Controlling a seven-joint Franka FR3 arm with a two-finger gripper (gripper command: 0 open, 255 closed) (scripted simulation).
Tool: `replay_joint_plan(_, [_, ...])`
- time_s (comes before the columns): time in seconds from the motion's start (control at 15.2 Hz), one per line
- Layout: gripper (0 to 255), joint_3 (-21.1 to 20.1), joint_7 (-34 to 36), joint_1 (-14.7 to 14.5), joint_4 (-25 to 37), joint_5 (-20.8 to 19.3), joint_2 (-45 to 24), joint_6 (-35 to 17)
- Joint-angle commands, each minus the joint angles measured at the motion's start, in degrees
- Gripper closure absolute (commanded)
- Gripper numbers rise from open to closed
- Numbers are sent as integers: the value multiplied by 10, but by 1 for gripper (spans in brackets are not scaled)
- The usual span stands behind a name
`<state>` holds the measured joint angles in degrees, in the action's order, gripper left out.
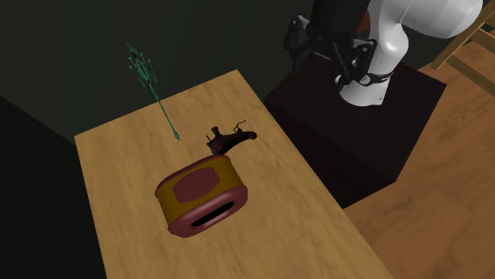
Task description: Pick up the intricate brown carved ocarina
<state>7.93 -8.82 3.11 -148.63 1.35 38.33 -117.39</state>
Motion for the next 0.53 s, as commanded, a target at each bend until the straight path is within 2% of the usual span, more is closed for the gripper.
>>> replay_joint_plan(0.0, [0, 11, -9, 6, -19, -5, -24, -47])
replay_joint_plan(0.46, [0, 53, -47, 16, -39, -4, -151, -203])
